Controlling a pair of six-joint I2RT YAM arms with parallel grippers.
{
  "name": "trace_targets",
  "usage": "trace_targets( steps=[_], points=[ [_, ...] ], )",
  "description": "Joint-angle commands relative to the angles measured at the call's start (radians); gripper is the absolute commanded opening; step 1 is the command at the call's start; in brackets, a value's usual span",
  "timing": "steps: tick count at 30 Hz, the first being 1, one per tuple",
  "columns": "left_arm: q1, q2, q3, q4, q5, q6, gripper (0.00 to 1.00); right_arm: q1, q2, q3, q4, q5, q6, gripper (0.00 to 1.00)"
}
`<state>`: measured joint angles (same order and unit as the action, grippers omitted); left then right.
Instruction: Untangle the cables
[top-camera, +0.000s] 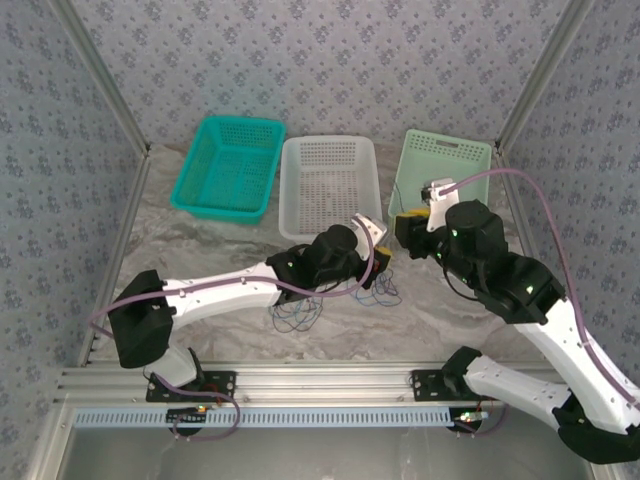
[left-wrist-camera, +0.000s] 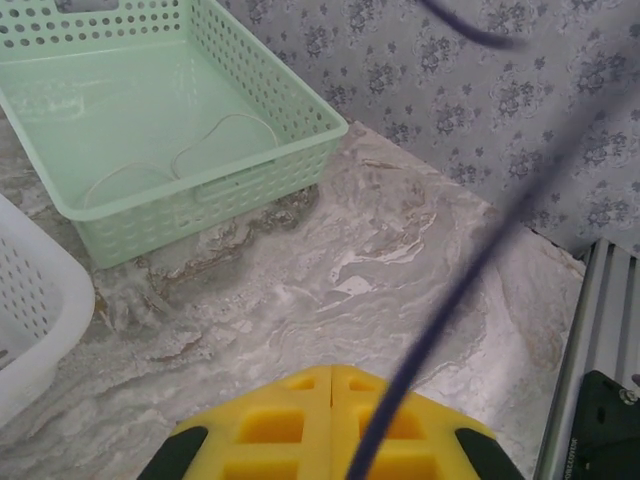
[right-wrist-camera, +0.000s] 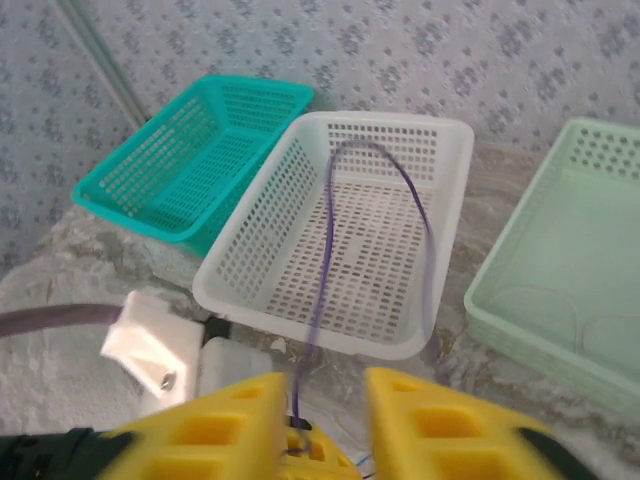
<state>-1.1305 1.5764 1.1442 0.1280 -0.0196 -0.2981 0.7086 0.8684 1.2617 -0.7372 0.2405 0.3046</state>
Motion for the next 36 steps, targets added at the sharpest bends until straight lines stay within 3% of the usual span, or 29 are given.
trace_targets(
  steps=[1, 3, 6, 12, 17, 23, 30, 36],
  points=[
    [0.006, -0.047, 0.038, 0.002, -0.016, -0.025, 0.0, -0.04, -0.012, -0.041, -0.033, 0.004, -0.001, 0.67],
    [0.027, -0.056, 0.056, -0.017, -0.014, -0.074, 0.0, -0.061, -0.033, -0.097, -0.011, -0.01, -0.024, 0.82],
    [0.066, -0.071, 0.067, -0.019, 0.008, -0.151, 0.0, -0.075, -0.097, -0.206, 0.06, -0.07, -0.067, 0.86],
    [0.085, -0.092, 0.121, -0.06, 0.013, -0.165, 0.0, -0.078, -0.251, -0.4, 0.083, -0.08, -0.029, 0.81],
    [0.086, -0.07, 0.166, -0.079, 0.031, -0.178, 0.0, -0.067, -0.324, -0.56, 0.168, -0.168, -0.01, 0.79],
    [0.082, -0.059, 0.19, -0.08, 0.06, -0.2, 0.0, -0.028, -0.313, -0.728, 0.414, -0.172, -0.01, 0.83],
    [0.077, -0.03, 0.216, -0.077, 0.072, -0.214, 0.0, 0.018, -0.243, -0.773, 0.608, -0.167, -0.009, 0.85],
    [0.059, 0.01, 0.258, -0.058, 0.072, -0.229, 0.0, 0.063, -0.23, -0.853, 0.753, -0.083, -0.005, 0.84]
  ],
)
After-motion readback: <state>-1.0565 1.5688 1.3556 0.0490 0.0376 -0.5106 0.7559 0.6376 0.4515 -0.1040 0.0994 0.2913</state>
